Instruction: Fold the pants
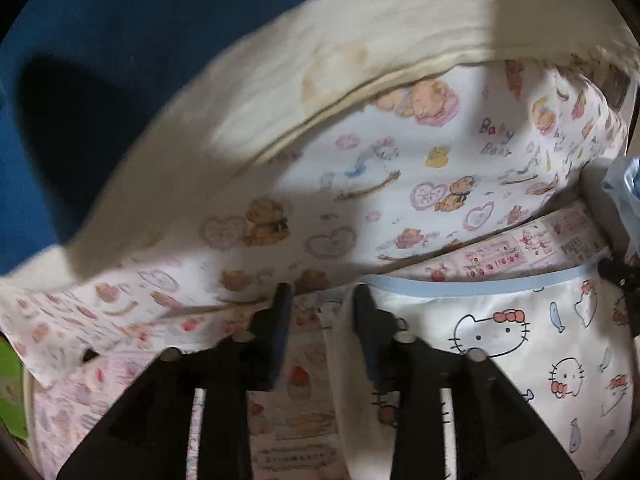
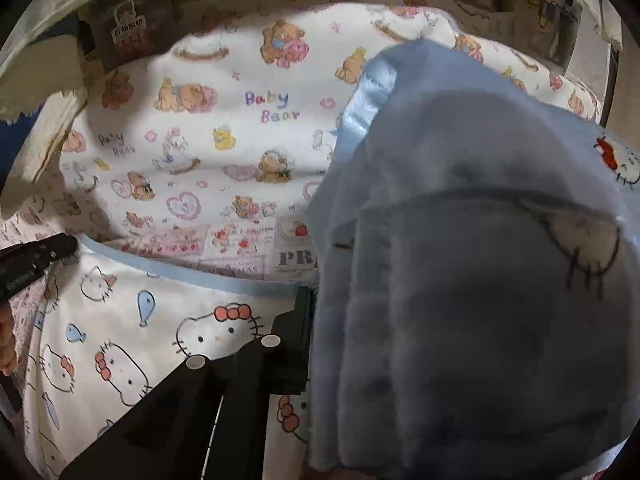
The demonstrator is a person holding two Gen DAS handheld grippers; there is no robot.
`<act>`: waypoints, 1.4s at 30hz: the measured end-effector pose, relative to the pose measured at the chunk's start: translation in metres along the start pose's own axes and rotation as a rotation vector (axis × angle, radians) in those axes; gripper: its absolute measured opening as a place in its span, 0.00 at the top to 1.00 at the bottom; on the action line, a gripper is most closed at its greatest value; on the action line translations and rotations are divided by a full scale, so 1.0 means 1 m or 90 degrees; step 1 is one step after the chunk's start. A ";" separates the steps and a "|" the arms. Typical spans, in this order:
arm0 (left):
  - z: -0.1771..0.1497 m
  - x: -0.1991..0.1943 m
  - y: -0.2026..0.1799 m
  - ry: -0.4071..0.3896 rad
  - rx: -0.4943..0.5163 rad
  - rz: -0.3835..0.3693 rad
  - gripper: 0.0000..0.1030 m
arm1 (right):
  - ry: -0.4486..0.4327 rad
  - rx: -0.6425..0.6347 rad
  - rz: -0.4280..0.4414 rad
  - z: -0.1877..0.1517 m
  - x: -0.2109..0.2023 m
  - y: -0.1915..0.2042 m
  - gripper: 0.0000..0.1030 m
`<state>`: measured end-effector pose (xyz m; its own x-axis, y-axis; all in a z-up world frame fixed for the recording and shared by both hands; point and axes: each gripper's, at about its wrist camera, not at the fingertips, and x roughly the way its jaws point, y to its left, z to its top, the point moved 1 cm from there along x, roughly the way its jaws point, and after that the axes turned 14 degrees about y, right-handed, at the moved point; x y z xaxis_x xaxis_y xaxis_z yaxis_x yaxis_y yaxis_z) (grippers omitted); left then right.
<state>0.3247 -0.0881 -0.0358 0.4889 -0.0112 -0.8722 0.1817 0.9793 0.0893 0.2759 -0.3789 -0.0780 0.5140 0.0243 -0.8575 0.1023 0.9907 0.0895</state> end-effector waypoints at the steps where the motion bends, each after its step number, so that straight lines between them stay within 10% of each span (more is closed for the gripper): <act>1: -0.001 -0.003 0.002 -0.002 -0.002 -0.004 0.66 | -0.004 -0.008 -0.001 -0.001 -0.003 0.002 0.95; 11: -0.037 -0.087 0.028 -0.093 -0.015 -0.041 0.41 | -0.081 -0.016 0.003 -0.009 -0.057 0.012 0.47; 28: -0.216 -0.239 0.010 -0.271 -0.062 -0.011 0.38 | -0.244 -0.073 0.088 -0.174 -0.239 0.028 0.47; 38: -0.309 -0.240 -0.033 -0.264 -0.005 -0.042 0.43 | -0.220 -0.081 0.041 -0.281 -0.234 0.042 0.47; 42: -0.320 -0.219 -0.048 -0.217 -0.011 -0.072 0.50 | -0.167 -0.058 0.131 -0.305 -0.216 0.035 0.47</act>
<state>-0.0642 -0.0681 -0.0031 0.7236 -0.1839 -0.6653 0.2384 0.9711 -0.0092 -0.0917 -0.3089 -0.0441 0.7190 0.2010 -0.6653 -0.0965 0.9769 0.1908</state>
